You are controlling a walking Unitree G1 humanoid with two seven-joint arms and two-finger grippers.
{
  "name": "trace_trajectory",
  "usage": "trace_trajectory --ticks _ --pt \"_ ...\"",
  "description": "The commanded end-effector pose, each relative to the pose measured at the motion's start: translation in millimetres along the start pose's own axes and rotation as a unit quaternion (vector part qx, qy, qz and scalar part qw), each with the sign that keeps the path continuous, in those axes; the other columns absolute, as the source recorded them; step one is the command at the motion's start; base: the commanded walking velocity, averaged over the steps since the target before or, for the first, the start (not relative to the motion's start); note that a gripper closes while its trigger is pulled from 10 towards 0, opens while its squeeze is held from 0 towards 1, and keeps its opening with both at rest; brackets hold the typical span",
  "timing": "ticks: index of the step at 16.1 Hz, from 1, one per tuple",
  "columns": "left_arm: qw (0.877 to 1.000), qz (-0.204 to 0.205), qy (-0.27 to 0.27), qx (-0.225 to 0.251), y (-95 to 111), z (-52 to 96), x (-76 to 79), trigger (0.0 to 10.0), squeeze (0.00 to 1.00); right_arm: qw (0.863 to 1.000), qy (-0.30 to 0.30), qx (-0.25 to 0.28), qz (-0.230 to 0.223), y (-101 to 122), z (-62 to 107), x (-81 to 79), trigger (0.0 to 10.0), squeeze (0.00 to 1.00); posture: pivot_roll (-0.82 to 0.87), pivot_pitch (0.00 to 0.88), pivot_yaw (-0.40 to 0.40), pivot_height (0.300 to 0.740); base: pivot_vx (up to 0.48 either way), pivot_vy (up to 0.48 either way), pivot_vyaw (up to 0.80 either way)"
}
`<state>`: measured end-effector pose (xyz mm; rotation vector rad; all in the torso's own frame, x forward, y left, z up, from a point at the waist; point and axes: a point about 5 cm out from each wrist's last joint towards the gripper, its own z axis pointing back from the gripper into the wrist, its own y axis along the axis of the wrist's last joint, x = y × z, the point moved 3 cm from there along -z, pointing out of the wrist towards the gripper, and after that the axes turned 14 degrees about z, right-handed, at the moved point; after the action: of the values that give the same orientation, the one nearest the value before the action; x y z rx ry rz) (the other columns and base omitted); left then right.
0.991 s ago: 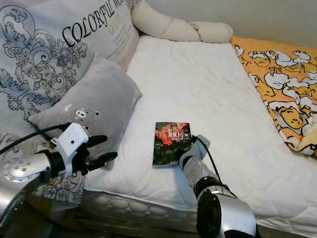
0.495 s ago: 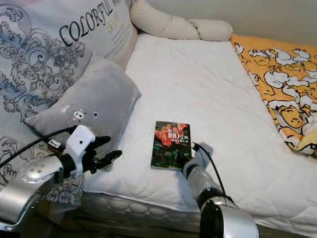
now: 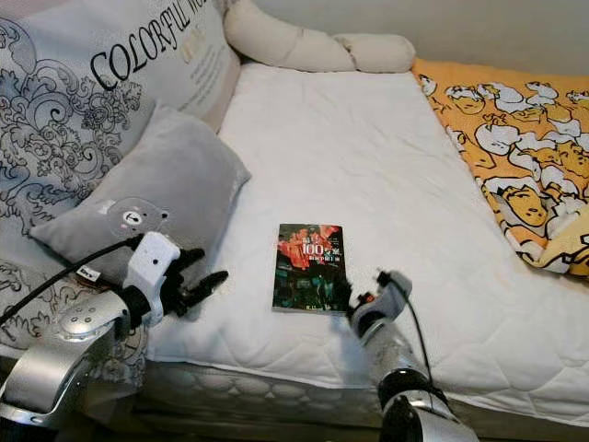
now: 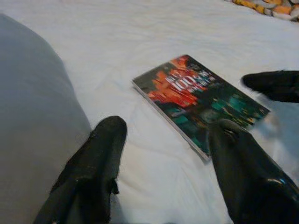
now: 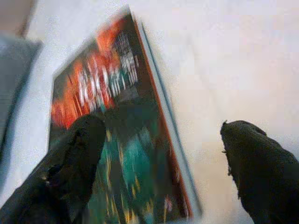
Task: Clean up the room
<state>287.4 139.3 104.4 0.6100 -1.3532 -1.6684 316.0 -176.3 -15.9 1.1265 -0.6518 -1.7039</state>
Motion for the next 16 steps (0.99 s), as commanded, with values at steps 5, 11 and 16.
trace_trajectory --ticks 5,11,16 --pt "0.985 0.06 0.137 0.089 18.2 5.7 -31.2 10.0 0.0 0.975 0.006 0.12 0.185 55.3 16.7 -17.3 10.0 1.0 0.06 0.0 -0.053 0.74 0.0 0.0 0.0" --pt "0.977 0.065 0.179 0.091 12.8 8.6 -39.9 10.0 0.0 0.954 0.003 0.186 0.236 66.4 35.9 -51.8 10.0 1.0 0.04 0.0 -0.046 0.74 0.0 -0.313 0.0" --pt "0.977 0.065 0.188 0.083 10.0 8.3 -44.3 10.0 0.0 0.955 -0.019 0.145 0.258 58.5 39.1 -42.0 10.0 1.0 0.03 0.0 -0.033 0.74 0.0 -0.352 0.0"
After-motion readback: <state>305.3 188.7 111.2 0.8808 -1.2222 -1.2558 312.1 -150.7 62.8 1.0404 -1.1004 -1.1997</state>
